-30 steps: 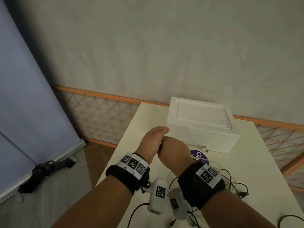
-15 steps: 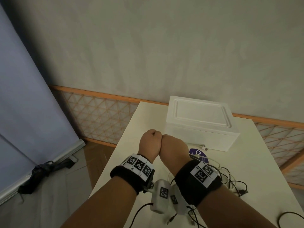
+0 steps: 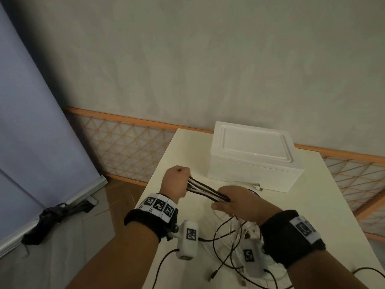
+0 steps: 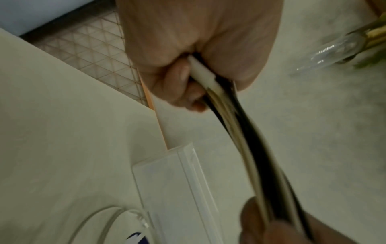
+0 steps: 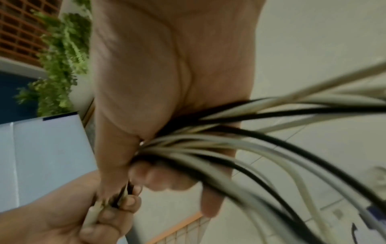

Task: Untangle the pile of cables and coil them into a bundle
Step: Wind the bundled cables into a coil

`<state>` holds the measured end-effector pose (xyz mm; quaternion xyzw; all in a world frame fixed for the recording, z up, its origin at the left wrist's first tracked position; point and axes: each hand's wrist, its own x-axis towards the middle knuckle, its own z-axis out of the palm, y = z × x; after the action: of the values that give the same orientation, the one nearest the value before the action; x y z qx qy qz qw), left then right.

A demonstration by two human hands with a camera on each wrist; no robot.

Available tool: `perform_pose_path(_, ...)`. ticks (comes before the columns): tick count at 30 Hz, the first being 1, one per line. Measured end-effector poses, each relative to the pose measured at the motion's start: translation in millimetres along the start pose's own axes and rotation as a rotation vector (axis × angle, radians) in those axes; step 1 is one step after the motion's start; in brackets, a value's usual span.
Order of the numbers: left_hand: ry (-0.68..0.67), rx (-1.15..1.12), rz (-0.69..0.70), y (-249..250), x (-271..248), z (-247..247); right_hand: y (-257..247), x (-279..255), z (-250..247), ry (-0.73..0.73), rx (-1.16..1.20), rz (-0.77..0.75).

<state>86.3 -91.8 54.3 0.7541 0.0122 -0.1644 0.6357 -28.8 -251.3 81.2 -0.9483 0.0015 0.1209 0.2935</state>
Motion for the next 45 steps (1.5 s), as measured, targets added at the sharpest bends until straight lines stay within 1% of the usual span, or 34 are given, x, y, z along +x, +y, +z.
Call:
perform_pose_path(3,-0.185,-0.015,-0.186,-4,-5,-4,5,-3,-5,0.018,-0.171,-0.048)
perform_pose_path(4,-0.223,0.017,-0.209,-5,-5,-5,6,-2,-8,-0.004,-0.220,-0.059)
perform_pose_path(5,-0.227,0.088,-0.176,-7,-3,-8,7,-2,-12,-0.036,-0.261,-0.063)
perform_pose_path(6,-0.185,0.196,-0.075,-8,0,-12,7,-2,-16,-0.070,-0.296,-0.060)
perform_pose_path(7,-0.135,0.267,0.061,-6,0,-16,6,-2,-21,-0.100,-0.324,-0.054)
perform_pose_path(8,-0.140,0.262,0.204,0,-3,-20,3,-3,-25,-0.125,-0.342,-0.053)
perform_pose_path(9,-0.228,0.208,0.323,8,-10,-20,-1,-2,-29,-0.147,-0.355,-0.058)
perform_pose_path(10,-0.362,0.191,0.398,14,-17,-16,-7,-1,-31,-0.166,-0.375,-0.070)
perform_pose_path(11,-0.504,0.241,0.440,21,-24,-9,-13,-1,-33,-0.180,-0.389,-0.092)
perform_pose_path(12,-0.631,0.352,0.457,24,-30,0,-19,1,-34,-0.191,-0.377,-0.119)
perform_pose_path(13,-0.716,0.462,0.472,24,-34,9,-23,2,-35,-0.197,-0.323,-0.142)
perform_pose_path(14,-0.741,0.546,0.492,23,-37,17,-25,4,-36,-0.200,-0.245,-0.161)
perform_pose_path(15,-0.717,0.586,0.505,20,-37,22,-25,5,-37,-0.194,-0.188,-0.177)
perform_pose_path(17,-0.643,0.594,0.505,14,-37,28,-22,6,-36,-0.169,-0.193,-0.175)
perform_pose_path(20,-0.585,0.628,0.509,12,-39,35,-19,5,-37,-0.118,-0.239,-0.127)
perform_pose_path(22,-0.564,0.621,0.551,13,-38,37,-10,0,-39,-0.055,-0.172,-0.099)
perform_pose_path(23,-0.558,0.593,0.544,13,-37,36,-2,-5,-40,-0.019,-0.122,-0.065)
perform_pose_path(25,-0.543,0.490,0.470,12,-34,32,14,-14,-41,0.039,-0.005,-0.008)
perform_pose_path(27,-0.557,0.427,0.410,11,-34,30,20,-19,-39,0.145,0.074,-0.010)
perform_pose_path(28,-0.589,0.358,0.368,11,-35,31,20,-20,-39,0.220,0.093,-0.030)
perform_pose_path(30,-0.689,0.119,0.207,13,-38,35,15,-18,-46,0.330,0.121,-0.077)
perform_pose_path(31,-0.745,0.034,0.129,16,-40,37,13,-17,-51,0.352,0.118,-0.100)
perform_pose_path(33,-0.857,-0.003,0.037,21,-43,39,12,-16,-61,0.369,0.069,-0.136)
perform_pose_path(35,-0.964,0.023,0.021,23,-46,41,11,-15,-66,0.378,0.028,-0.153)
perform_pose_path(37,-1.034,0.022,0.023,21,-50,43,11,-14,-66,0.388,0.064,-0.162)
perform_pose_path(40,-1.132,-0.126,-0.019,15,-57,45,12,-14,-62,0.422,0.162,-0.189)
perform_pose_path(42,-1.198,-0.226,-0.015,16,-67,47,17,-10,-53,0.415,0.248,-0.201)
perform_pose_path(44,-1.213,-0.295,0.019,19,-74,49,15,-2,-40,0.413,0.360,-0.206)
perform_pose_path(45,-1.193,-0.324,0.042,22,-77,51,12,1,-33,0.422,0.460,-0.180)
